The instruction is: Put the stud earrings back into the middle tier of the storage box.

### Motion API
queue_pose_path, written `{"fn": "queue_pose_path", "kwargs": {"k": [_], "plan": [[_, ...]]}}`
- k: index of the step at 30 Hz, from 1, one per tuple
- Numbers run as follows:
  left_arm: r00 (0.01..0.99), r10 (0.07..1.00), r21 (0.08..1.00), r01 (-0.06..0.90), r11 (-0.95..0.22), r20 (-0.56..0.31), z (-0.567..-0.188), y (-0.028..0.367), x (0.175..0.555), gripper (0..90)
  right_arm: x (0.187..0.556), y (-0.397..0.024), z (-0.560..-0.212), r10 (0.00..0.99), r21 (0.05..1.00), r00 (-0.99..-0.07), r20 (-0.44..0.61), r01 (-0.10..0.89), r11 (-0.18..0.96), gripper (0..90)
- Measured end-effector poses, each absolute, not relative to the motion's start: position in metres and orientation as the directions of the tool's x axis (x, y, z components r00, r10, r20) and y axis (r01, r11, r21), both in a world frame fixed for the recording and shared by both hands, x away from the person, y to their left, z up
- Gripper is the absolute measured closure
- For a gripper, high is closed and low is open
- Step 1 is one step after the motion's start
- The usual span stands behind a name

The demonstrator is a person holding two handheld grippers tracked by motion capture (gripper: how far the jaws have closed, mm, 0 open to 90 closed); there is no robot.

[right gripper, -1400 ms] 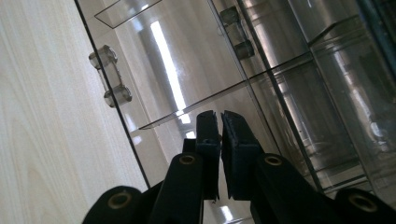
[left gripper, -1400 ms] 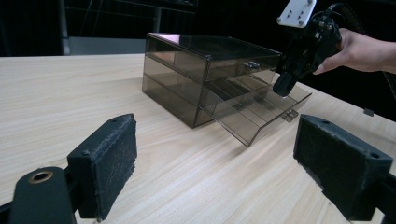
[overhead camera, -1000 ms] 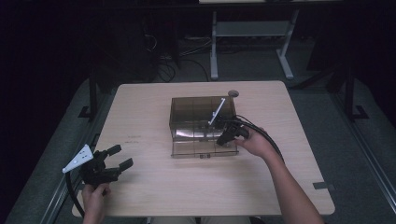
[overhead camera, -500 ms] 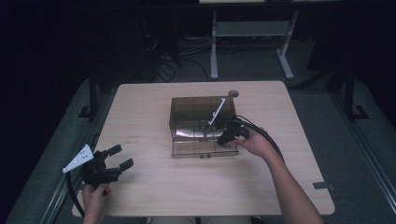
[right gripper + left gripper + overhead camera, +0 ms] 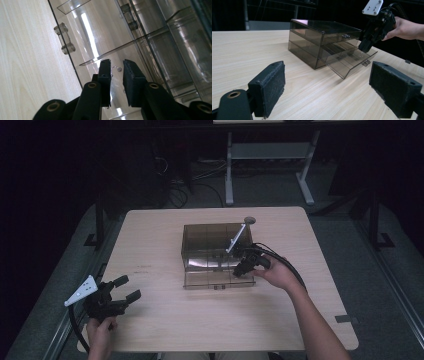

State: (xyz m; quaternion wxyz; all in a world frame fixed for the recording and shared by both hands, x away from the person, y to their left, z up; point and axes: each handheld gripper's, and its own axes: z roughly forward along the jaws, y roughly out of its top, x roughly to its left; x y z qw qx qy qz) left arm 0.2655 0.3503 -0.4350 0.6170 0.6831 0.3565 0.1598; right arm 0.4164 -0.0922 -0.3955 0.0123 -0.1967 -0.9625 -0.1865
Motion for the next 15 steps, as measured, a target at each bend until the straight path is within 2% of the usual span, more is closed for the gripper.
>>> {"fn": "queue_pose_path", "kwargs": {"k": [15], "plan": [[0.701,0.682,0.957,0.290,-0.003,-0.211,-0.435,0.347,0.266,12.8,0.408,-0.107,-0.381,0.380,0.395,-0.919,0.104,0.388,0.832,64.5]]}}
